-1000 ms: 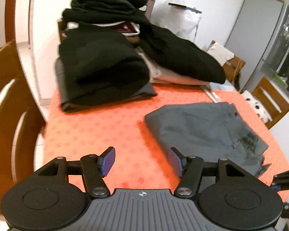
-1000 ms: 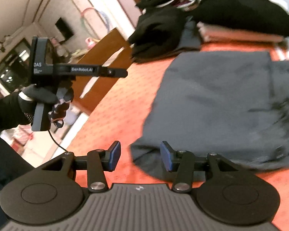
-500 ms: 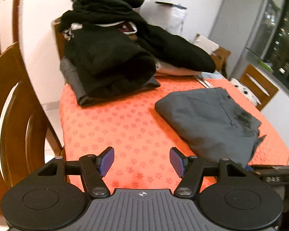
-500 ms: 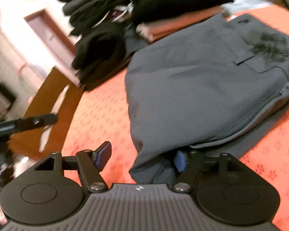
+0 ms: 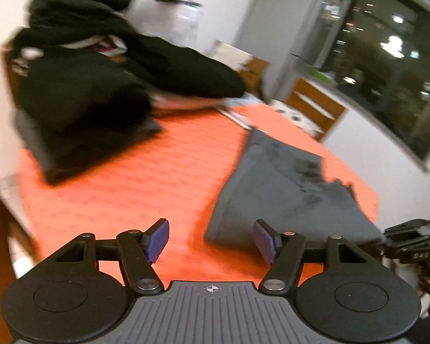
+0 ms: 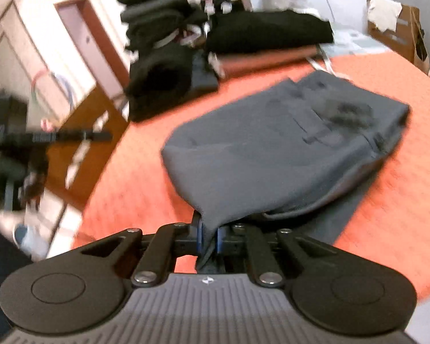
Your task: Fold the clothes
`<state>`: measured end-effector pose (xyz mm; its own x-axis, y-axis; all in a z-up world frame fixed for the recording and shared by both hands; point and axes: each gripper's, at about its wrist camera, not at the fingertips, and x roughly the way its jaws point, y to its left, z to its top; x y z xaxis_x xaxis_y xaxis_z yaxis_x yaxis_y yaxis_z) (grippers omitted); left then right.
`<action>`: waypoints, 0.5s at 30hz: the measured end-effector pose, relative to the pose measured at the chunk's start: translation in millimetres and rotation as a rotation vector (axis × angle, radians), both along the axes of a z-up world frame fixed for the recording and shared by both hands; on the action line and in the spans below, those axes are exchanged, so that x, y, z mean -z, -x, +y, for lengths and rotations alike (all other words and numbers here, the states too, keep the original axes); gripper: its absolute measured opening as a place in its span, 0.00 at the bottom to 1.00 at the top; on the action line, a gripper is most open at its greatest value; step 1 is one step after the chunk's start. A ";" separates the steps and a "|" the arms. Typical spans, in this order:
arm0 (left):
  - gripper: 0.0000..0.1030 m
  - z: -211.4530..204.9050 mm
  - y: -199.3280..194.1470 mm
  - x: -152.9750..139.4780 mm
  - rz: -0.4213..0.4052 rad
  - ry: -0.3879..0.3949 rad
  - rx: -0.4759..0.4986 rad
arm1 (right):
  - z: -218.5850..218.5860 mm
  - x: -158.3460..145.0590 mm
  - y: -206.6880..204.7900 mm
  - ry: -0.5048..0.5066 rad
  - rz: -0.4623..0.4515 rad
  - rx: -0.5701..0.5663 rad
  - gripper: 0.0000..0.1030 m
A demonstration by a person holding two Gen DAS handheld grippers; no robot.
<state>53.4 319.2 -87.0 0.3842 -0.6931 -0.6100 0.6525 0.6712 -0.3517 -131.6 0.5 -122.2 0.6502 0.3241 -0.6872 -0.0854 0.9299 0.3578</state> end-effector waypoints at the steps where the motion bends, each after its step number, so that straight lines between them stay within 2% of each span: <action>1: 0.67 -8.3 0.7 5.9 0.025 0.015 0.037 | -4.9 4.0 7.5 -0.003 0.011 0.008 0.12; 2: 0.67 -15.4 0.8 11.8 0.051 0.028 0.064 | -9.7 8.1 15.1 -0.006 0.023 0.015 0.13; 4: 0.67 -31.6 0.5 26.5 0.119 0.053 0.105 | -19.5 16.2 30.2 -0.012 0.045 0.031 0.23; 8: 0.67 -53.3 -12.5 52.0 0.237 0.092 0.092 | -30.2 23.1 38.5 -0.093 0.065 0.097 0.29; 10: 0.66 -57.6 -21.8 59.8 0.290 0.124 0.074 | -35.4 22.8 40.1 -0.153 0.045 0.150 0.43; 12: 0.60 -60.7 -29.2 65.5 0.344 0.148 0.078 | -42.4 27.0 39.7 -0.215 0.043 0.217 0.47; 14: 0.46 -63.6 -35.6 70.7 0.374 0.139 0.079 | -49.1 33.7 39.5 -0.276 0.043 0.285 0.48; 15: 0.36 -63.5 -36.7 71.9 0.378 0.136 0.076 | -52.0 37.3 40.4 -0.309 0.037 0.314 0.48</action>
